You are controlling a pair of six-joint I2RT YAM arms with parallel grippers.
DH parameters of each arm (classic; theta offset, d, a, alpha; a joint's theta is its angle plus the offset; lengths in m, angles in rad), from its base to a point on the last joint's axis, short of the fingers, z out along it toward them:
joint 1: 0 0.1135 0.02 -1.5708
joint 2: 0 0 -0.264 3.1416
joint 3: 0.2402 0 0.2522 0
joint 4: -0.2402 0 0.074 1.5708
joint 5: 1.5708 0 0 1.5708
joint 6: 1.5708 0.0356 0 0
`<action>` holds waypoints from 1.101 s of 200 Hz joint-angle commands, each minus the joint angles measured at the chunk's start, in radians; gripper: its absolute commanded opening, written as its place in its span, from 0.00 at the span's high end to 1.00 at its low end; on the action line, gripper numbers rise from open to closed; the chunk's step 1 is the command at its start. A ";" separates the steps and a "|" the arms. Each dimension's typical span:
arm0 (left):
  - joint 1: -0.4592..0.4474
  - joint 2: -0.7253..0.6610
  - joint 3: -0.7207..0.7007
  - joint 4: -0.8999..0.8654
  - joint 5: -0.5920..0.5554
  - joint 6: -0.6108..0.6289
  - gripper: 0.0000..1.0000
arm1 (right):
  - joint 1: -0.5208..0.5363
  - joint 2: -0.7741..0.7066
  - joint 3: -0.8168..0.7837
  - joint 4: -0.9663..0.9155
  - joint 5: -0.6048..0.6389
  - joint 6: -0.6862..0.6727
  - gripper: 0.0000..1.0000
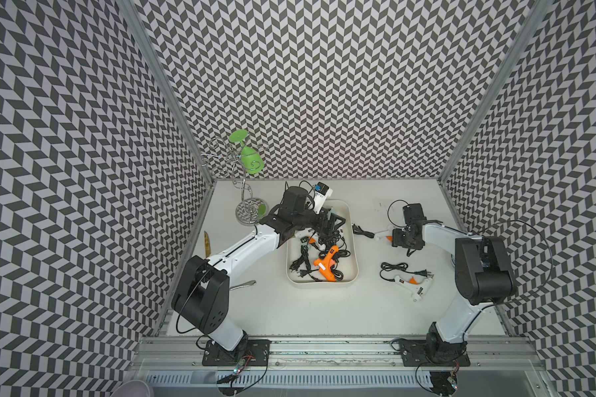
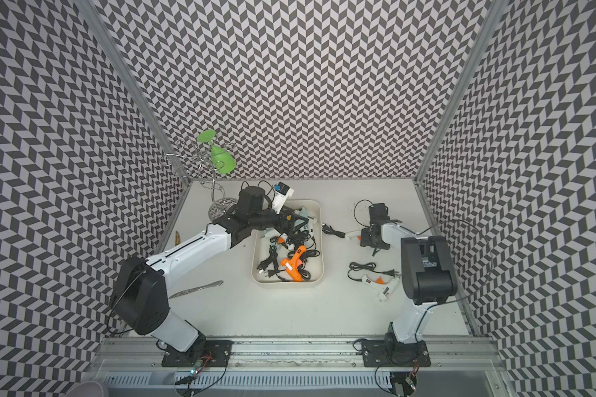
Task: Put the hot melt glue gun into the storage box
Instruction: Pick up the hot melt adhesive gun from the center of the board.
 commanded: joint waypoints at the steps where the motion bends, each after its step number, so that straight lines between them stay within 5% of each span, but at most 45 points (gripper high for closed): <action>1: 0.005 -0.004 0.021 -0.022 -0.010 0.014 0.07 | 0.007 0.051 -0.024 0.000 -0.021 -0.007 0.47; 68: 0.018 -0.015 0.014 -0.025 -0.053 0.012 0.07 | 0.023 0.044 -0.058 0.023 -0.096 -0.001 0.86; 220: 0.179 -0.194 -0.123 -0.010 -0.197 -0.065 0.07 | 0.099 -0.390 0.113 -0.112 -0.160 -0.030 0.94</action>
